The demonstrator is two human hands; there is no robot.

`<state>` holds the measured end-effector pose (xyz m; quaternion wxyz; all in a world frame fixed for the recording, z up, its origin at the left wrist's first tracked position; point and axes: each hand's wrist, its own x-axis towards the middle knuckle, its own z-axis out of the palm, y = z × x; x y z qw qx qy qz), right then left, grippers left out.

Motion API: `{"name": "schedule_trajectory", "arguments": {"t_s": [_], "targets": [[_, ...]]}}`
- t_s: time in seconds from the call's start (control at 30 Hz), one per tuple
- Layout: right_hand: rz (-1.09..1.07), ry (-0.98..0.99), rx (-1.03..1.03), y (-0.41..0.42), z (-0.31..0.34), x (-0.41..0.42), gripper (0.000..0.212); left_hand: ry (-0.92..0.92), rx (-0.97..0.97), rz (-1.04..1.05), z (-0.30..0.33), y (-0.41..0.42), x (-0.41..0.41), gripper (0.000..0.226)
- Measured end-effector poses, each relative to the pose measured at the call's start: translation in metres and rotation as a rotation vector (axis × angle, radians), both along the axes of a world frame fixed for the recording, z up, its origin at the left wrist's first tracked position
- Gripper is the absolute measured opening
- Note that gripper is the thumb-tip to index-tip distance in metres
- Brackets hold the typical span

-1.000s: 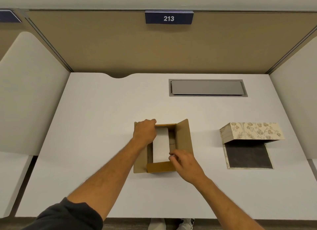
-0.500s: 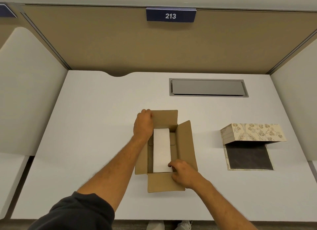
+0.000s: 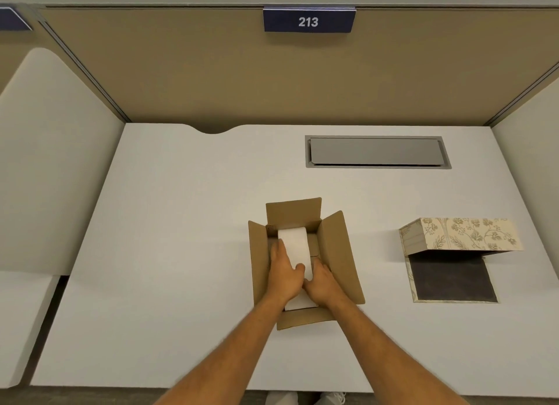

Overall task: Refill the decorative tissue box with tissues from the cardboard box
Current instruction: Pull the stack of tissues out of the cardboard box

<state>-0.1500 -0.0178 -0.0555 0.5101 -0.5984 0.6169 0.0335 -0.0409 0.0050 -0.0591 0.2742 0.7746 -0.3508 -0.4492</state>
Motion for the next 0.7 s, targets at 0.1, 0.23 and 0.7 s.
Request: {"name": "schedule_trajectory", "arguments": {"t_s": [0.1, 0.23, 0.7], "targets": [[-0.073, 0.038, 0.083, -0.001, -0.011, 0.002, 0.051, 0.130, 0.099, 0.146, -0.005, 0.006, -0.006, 0.078], [-0.155, 0.061, 0.111, 0.000, -0.022, 0.007, 0.046, 0.234, 0.219, 0.234, -0.014, 0.005, -0.012, 0.069], [-0.412, -0.110, 0.287, -0.008, -0.038, 0.013, 0.043, 0.292, 0.330, 0.360, -0.028, 0.003, -0.015, 0.054]]}}
